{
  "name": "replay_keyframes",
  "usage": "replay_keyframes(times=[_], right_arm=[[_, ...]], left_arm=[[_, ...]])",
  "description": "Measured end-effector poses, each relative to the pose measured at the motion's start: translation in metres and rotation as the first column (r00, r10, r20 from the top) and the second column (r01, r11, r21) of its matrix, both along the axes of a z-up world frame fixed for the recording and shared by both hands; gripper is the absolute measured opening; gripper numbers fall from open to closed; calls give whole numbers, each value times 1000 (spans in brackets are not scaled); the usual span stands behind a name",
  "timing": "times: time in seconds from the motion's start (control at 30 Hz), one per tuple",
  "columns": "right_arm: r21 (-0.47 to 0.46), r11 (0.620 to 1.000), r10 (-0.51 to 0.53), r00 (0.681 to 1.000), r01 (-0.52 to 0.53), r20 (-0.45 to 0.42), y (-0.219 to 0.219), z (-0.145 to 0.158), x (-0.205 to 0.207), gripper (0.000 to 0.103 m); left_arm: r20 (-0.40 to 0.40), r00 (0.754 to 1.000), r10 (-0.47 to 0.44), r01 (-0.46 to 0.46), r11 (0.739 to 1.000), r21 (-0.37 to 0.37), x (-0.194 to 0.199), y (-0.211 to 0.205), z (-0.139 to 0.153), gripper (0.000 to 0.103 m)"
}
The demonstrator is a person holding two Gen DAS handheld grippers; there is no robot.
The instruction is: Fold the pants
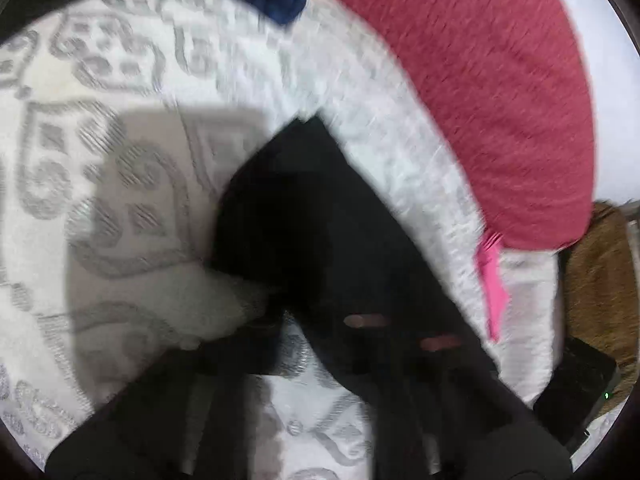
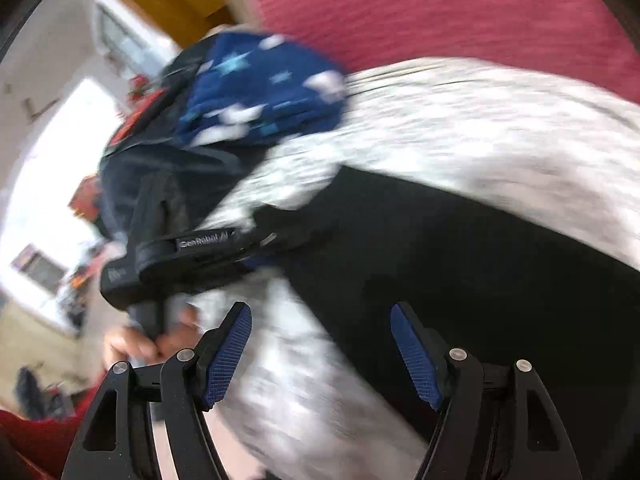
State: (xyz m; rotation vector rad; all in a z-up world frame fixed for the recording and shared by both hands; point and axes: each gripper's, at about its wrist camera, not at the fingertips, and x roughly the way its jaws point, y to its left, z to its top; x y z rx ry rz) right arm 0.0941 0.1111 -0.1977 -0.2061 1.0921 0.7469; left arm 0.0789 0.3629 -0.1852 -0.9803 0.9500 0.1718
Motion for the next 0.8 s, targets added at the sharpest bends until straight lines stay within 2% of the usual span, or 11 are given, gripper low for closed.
replay_keyframes(times=[0.07, 0.17, 0.27, 0.37, 0.43, 0.5, 0.57, 0.63, 0.73, 0.8], right_arm=[[-82, 987, -130, 989, 135, 62, -39, 10, 1, 74], [-115, 940, -314, 946, 322, 82, -97, 19, 5, 74], [-49, 864, -500, 866, 500, 17, -166, 29, 5, 74], [19, 813, -582, 813, 582, -18, -208, 39, 1, 74], [45, 797, -603, 798, 603, -15, -221, 46, -3, 74], [88, 784, -614, 789, 614, -28, -231, 52, -8, 74], [127, 772, -621, 781, 623, -63, -241, 52, -10, 74], [151, 754, -630, 769, 639, -110, -258, 52, -8, 74], [163, 730, -643, 748, 664, -166, -278, 46, -6, 74], [171, 725, -636, 744, 667, -203, -288, 42, -4, 74]], left_arm=[[-1, 1000, 9, -9, 999, 50, 1, -6, 5, 6], [19, 999, -46, 39, 967, 250, 8, -32, 36, 6], [54, 987, -151, 118, 909, 401, 23, -70, 72, 6], [72, 955, -288, 215, 838, 502, 42, -123, 98, 6], [70, 913, -401, 302, 784, 542, 56, -174, 105, 6], [55, 869, -492, 386, 743, 546, 64, -216, 98, 6], [31, 800, -599, 487, 679, 549, 67, -274, 85, 6], [12, 746, -665, 558, 635, 534, 67, -314, 71, 6], [-53, 688, -724, 635, 566, 525, 65, -360, 49, 6], [-82, 674, -734, 643, 529, 555, 61, -371, 41, 7]])
